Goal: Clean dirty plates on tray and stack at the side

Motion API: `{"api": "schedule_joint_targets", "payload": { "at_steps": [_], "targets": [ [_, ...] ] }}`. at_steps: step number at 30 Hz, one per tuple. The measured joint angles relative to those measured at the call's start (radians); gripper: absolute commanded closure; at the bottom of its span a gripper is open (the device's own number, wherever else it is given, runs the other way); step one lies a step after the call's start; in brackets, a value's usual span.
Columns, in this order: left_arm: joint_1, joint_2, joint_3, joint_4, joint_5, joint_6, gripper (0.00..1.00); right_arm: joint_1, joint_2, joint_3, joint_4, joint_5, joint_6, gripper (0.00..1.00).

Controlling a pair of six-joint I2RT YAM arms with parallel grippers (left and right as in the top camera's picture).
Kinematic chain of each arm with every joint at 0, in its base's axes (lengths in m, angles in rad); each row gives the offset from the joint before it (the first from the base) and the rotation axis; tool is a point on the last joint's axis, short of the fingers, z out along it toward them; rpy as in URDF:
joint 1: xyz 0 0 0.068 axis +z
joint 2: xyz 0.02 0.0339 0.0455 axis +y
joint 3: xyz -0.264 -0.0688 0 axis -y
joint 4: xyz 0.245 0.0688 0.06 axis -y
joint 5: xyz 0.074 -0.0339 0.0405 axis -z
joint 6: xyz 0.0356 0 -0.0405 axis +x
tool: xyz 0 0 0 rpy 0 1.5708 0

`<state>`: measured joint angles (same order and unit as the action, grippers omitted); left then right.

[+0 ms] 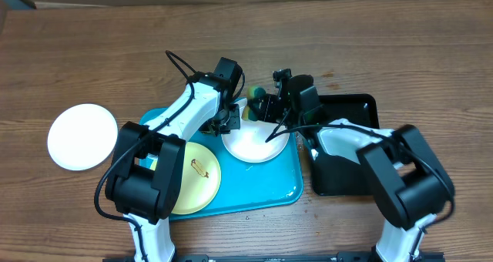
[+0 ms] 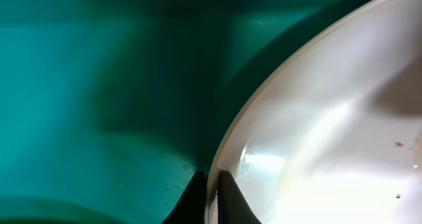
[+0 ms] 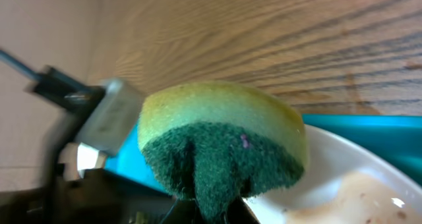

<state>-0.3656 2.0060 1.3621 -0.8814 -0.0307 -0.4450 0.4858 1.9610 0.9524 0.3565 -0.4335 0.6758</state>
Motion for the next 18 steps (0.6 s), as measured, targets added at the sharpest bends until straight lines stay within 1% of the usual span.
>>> {"api": "schedule_joint_targets", "payload": {
  "at_steps": [4, 8, 18],
  "targets": [
    [0.000, 0.000, 0.000, 0.000, 0.000, 0.000, 0.96, 0.000, 0.059, -0.003, 0.072, 0.002, -0.021, 0.96],
    [0.000, 0.000, 0.000, 0.001, 0.000, 0.000, 0.96, 0.000, 0.068, -0.003, 0.098, -0.008, -0.052, 0.96],
    [0.002, 0.000, 0.000, 0.002, 0.004, 0.000, 0.96, 0.013, 0.068, -0.003, 0.054, 0.015, -0.157, 0.96]
  ]
}}
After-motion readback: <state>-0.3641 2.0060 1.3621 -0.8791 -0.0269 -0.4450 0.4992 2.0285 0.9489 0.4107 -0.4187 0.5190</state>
